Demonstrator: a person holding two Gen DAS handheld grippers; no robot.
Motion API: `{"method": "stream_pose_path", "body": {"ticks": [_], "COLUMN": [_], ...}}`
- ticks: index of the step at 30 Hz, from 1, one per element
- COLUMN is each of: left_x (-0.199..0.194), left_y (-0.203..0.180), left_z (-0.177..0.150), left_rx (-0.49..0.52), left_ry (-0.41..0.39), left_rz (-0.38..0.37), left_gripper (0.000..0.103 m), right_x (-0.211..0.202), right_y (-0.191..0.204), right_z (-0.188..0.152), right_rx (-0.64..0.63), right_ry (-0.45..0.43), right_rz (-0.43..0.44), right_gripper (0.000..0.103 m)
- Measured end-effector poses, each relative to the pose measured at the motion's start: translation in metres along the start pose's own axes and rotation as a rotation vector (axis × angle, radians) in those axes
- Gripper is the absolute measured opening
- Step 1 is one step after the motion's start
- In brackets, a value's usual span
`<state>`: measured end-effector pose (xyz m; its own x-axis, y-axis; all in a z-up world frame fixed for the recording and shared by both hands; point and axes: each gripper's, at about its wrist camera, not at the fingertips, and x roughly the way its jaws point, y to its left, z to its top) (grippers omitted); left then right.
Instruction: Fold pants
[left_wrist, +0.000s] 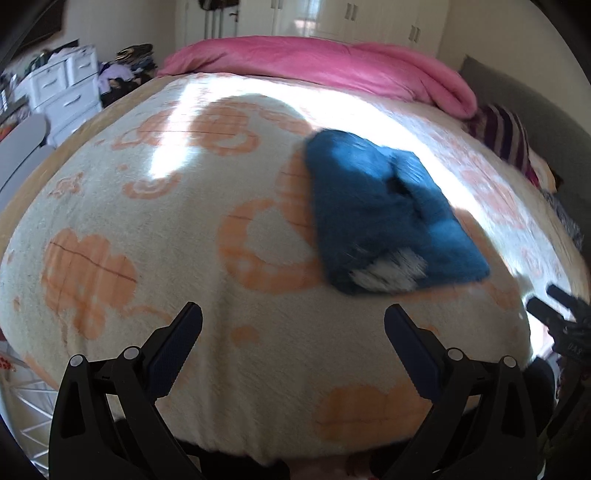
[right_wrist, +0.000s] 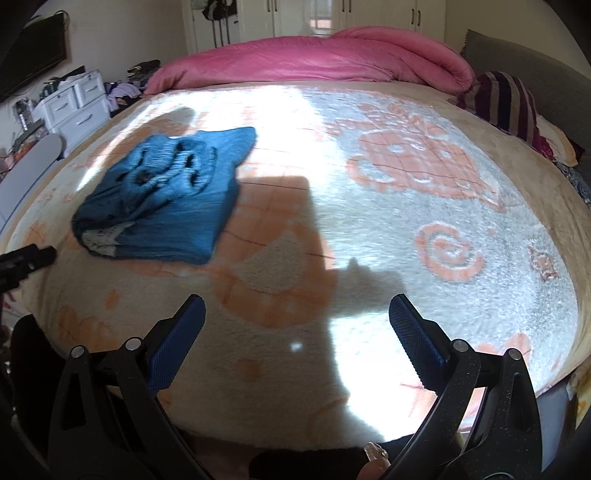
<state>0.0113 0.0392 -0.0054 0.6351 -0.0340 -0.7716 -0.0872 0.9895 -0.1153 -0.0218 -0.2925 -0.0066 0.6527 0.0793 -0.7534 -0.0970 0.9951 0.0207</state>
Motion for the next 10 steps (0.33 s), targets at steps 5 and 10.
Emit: {"method": "stream_pose_path", "body": {"ticks": [5,10], "left_x": [0.036,0.087], "left_y": [0.069,0.147], "left_z": [0.047,0.104], "left_rx": [-0.059,-0.148], "left_ry": [0.012,0.046], "left_rz": [0.189,0.311], "left_gripper": [0.099,0.098], "right_x": [0.02,0.057], "right_y": [-0.07,-0.163], "right_z": [0.021,0.063], "right_rx": [0.116,0.2], "right_ry": [0.003,0.017], "right_rz": [-0.093,-0.261], "right_gripper": [0.094,0.094]}}
